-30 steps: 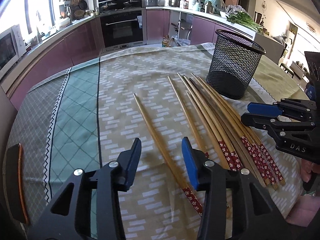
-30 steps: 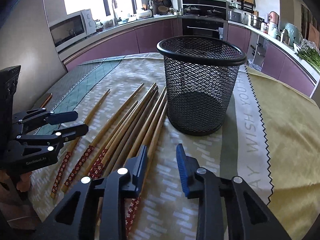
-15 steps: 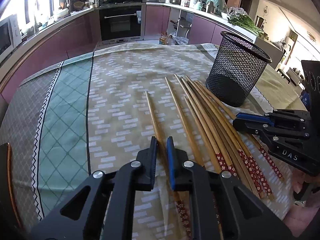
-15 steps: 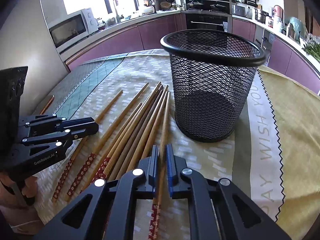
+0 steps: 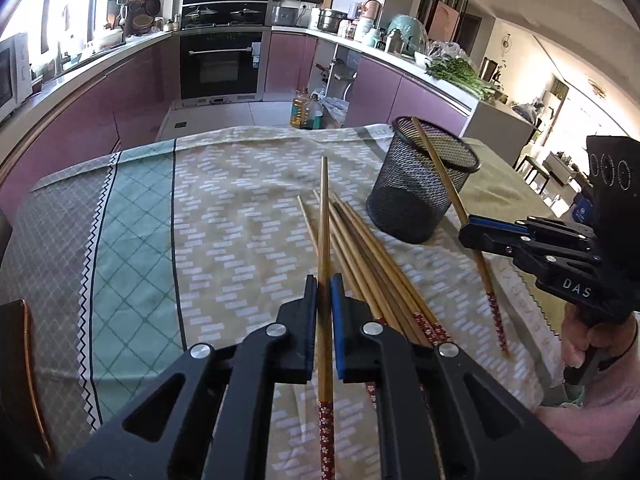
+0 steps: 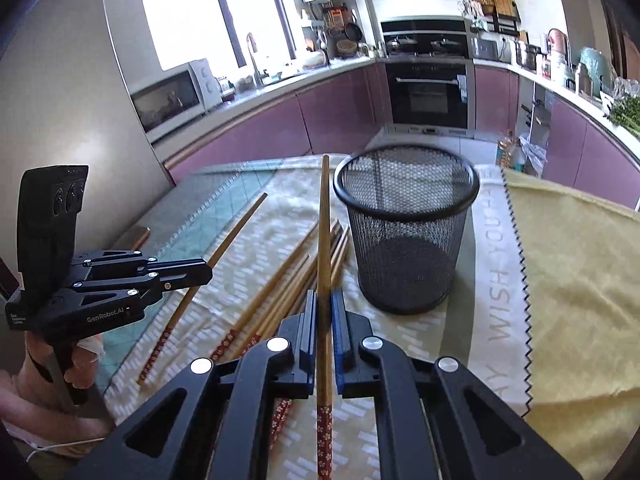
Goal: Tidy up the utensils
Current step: 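Lift the chopstick upright and lower it into the black mesh holder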
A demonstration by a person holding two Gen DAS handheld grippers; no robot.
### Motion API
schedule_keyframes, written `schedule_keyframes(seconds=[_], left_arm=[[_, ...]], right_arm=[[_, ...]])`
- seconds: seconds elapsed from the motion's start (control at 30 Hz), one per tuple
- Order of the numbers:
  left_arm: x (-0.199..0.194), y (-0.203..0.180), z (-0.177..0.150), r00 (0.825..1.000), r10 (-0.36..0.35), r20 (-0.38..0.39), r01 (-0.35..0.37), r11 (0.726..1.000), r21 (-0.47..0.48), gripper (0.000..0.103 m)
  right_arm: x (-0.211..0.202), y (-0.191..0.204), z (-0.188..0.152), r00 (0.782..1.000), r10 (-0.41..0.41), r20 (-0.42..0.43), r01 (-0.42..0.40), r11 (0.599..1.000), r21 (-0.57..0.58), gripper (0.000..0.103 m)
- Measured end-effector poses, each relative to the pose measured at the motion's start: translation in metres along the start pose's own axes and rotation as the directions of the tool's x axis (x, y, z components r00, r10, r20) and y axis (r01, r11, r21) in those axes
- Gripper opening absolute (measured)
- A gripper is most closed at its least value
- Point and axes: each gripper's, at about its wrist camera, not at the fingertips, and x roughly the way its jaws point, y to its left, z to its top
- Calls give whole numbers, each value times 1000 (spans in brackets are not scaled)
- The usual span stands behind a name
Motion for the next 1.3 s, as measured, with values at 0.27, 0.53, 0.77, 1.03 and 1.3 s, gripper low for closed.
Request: schedule_keyframes(seconds=[0.27,0.53,0.77,1.03,1.3], left_arm=[[-54,-12,25,983,-138,120,136,990,25,8],[-92,-22,57,941,-218,261,210,976,58,8],[-87,-35,104,909,-250,332,238,968,77,8],[-63,-48,144,900,-256,352,243,966,82,8],[-8,-56,143,944,-237,231,218,970,104,8]], right_arm=[[-36,0,16,992,22,121,-22,1000,-4,6],[-60,-6,42,977,51,208,-45,998,-33,6],[-75,-9,75,961,47,272,-35,998,-48,6],[-82,-25,102,941,-2,338,19,999,-45,6],[-39,-44,101,970,-41,241,48,999,-26,6]])
